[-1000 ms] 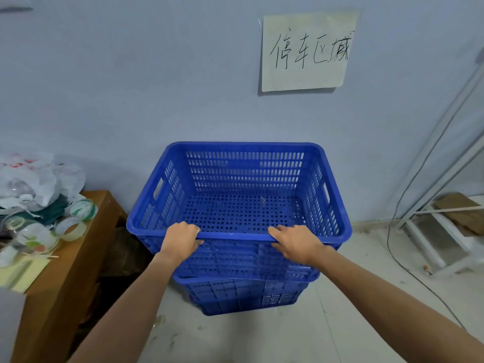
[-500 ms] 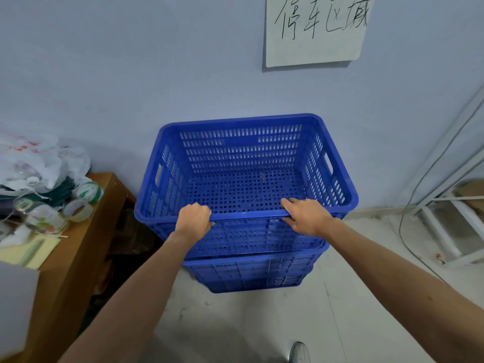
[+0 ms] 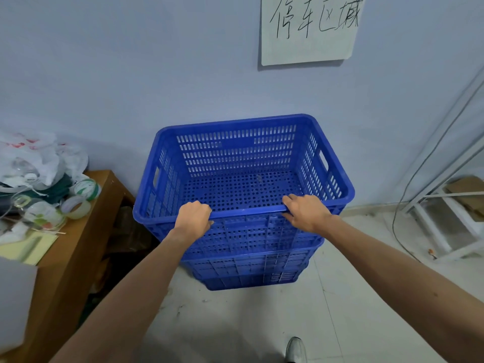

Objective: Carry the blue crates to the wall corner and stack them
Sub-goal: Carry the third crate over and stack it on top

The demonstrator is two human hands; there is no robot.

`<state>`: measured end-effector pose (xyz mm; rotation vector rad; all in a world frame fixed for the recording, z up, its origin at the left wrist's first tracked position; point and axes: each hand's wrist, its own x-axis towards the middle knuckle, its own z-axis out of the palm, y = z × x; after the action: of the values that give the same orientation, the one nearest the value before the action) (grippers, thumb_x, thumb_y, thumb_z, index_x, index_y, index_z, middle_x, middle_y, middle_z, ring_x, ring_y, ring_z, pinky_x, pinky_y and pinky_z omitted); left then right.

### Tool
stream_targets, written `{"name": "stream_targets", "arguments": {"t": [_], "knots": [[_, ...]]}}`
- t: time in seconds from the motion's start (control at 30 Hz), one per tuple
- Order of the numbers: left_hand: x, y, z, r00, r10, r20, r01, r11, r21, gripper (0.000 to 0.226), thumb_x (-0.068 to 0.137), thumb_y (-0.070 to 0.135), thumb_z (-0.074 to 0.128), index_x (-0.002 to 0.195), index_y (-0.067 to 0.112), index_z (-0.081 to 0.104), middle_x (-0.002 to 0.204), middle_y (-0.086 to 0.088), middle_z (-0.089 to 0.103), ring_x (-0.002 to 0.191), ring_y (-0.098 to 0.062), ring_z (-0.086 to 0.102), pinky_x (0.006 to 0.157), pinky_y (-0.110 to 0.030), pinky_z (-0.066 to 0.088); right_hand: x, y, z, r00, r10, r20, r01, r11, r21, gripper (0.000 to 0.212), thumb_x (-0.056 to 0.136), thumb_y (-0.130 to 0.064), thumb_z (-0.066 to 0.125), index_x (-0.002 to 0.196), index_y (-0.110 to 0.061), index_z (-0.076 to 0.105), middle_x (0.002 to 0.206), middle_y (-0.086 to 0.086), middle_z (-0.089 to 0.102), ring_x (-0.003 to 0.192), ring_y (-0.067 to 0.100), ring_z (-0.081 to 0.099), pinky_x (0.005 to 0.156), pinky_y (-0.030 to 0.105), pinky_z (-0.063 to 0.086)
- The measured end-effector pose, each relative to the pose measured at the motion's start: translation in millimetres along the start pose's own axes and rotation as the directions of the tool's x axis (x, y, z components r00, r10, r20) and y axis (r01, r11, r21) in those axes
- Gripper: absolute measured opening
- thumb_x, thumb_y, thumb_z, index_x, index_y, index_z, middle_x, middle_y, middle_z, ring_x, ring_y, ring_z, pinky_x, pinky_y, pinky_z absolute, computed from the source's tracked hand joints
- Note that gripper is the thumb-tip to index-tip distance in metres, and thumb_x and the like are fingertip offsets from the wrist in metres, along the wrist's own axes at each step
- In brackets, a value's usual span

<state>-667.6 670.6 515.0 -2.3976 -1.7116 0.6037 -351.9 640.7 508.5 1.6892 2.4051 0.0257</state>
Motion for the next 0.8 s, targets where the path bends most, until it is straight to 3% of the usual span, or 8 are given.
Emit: {"name": "stream_targets", "arguments": {"t": [0.23,0.4,0.57,0.8], "knots": [[-4.5,-0.3,6.3,0.999,-0.038,-0.035,0.037,0.999,-0.025,0.026,0.097,0.044,0.056,0.095,0.019,0.063,0.06,0.004,0.041,0.062,-0.018,0.049,0.056,-0.031,0.04,-1.0,-7.0,8.1,0.999,0.016,-0.037,-0.016,1.0,-0.002,0.033,0.101,-0.043,0.041,0.12,-0.016,0.044,0.103,0.004,0.056,0.071,0.026,0.061,0.055,0.036,0.042],[0.8,-0.2,4.9,0.998,-0.049,-0.026,0.048,0.998,-0.033,0.026,0.099,0.042,0.055,0.085,0.02,0.052,0.061,0.003,0.041,0.06,-0.018,0.047,0.056,-0.032,0.039,6.0,-3.9,10.2,0.999,0.014,-0.05,-0.015,1.0,-0.028,0.03,0.101,-0.043,0.042,0.117,-0.017,0.041,0.097,0.003,0.053,0.055,0.023,0.05,0.047,0.034,0.036],[11.7,3.6,-5.4,0.998,-0.057,-0.027,0.055,0.997,-0.061,0.023,0.099,0.039,0.055,0.098,0.017,0.06,0.071,-0.001,0.049,0.065,-0.02,0.049,0.06,-0.033,0.042,12.6,7.0,-0.8,0.999,0.015,-0.03,-0.016,0.999,-0.043,0.03,0.101,-0.042,0.042,0.118,-0.017,0.04,0.098,0.004,0.054,0.053,0.023,0.049,0.048,0.035,0.038],[1.6,7.6,7.1,0.999,-0.016,-0.033,0.014,0.997,-0.071,0.024,0.099,0.04,0.055,0.1,0.018,0.064,0.072,0.0,0.054,0.065,-0.02,0.05,0.06,-0.033,0.043,-0.6,5.5,0.9,0.998,-0.059,-0.005,0.058,0.993,-0.099,0.027,0.102,-0.041,0.04,0.113,-0.016,0.041,0.096,0.003,0.052,0.054,0.025,0.053,0.048,0.036,0.043]]}}
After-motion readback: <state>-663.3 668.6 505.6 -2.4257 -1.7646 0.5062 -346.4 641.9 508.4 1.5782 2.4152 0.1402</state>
